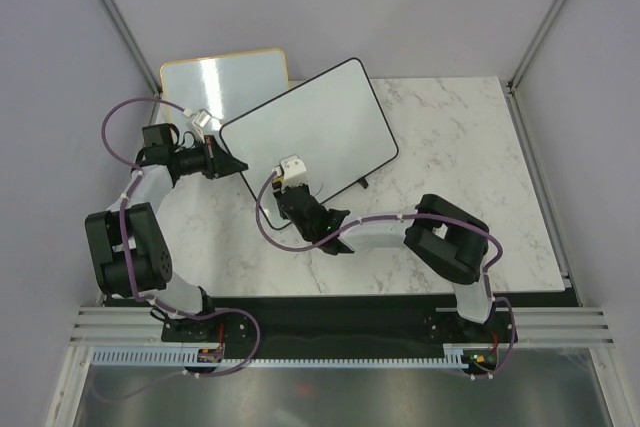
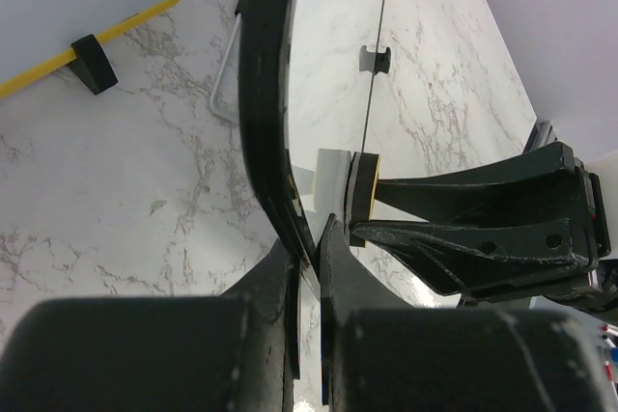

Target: Erase the whiteboard

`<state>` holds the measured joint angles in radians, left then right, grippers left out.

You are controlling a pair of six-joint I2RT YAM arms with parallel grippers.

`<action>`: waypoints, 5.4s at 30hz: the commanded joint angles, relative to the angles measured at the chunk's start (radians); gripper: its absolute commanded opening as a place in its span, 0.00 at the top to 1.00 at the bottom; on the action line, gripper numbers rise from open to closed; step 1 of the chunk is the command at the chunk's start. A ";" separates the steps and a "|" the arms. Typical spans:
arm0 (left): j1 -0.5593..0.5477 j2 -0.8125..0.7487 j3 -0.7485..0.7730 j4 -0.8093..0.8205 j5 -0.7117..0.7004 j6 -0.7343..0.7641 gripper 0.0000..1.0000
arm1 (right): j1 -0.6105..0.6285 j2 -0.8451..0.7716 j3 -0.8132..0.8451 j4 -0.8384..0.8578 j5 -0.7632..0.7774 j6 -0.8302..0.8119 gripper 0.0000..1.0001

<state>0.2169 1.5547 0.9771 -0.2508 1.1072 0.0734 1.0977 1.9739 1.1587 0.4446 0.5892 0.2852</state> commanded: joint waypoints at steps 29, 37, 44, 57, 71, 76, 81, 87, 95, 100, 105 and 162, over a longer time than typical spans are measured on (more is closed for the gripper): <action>-0.025 -0.033 0.035 0.073 -0.041 0.193 0.98 | -0.197 -0.049 -0.159 -0.063 0.009 -0.052 1.00; -0.028 -0.035 0.032 0.073 -0.043 0.192 0.98 | -0.047 0.042 0.036 -0.046 -0.127 -0.159 1.00; -0.033 -0.038 0.029 0.071 -0.041 0.192 0.98 | -0.065 0.083 0.286 -0.108 -0.173 -0.268 1.00; -0.034 -0.033 0.034 0.073 -0.041 0.187 0.98 | -0.137 0.270 0.753 -0.379 -0.252 -0.300 1.00; -0.034 -0.028 0.043 0.073 -0.041 0.181 0.98 | -0.036 0.072 0.076 -0.253 -0.227 -0.113 1.00; -0.033 -0.030 0.038 0.073 -0.041 0.180 0.98 | -0.025 0.065 -0.030 -0.234 -0.192 -0.038 1.00; -0.034 -0.036 0.037 0.074 -0.044 0.177 0.98 | -0.027 0.072 -0.050 -0.248 -0.137 -0.003 1.00; -0.034 -0.038 0.037 0.071 -0.047 0.186 0.98 | -0.104 -0.013 -0.163 -0.238 0.001 0.077 1.00; -0.034 -0.033 0.041 0.073 -0.049 0.186 0.98 | -0.203 -0.056 -0.220 -0.199 0.138 0.124 1.00; -0.034 -0.033 0.040 0.071 -0.050 0.186 0.98 | -0.266 -0.095 -0.223 -0.168 0.107 0.141 1.00; -0.034 -0.030 0.041 0.073 -0.049 0.186 0.98 | -0.321 -0.156 -0.232 -0.127 0.009 0.204 1.00; -0.195 0.041 0.104 0.188 -0.102 -0.001 0.98 | -0.373 -0.156 -0.083 -0.007 -0.305 -0.185 1.00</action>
<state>0.0780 1.5745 1.0534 -0.1516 1.0626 0.0349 0.6266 1.8393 1.0687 0.3851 0.3912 0.1555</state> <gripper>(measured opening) 0.084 0.359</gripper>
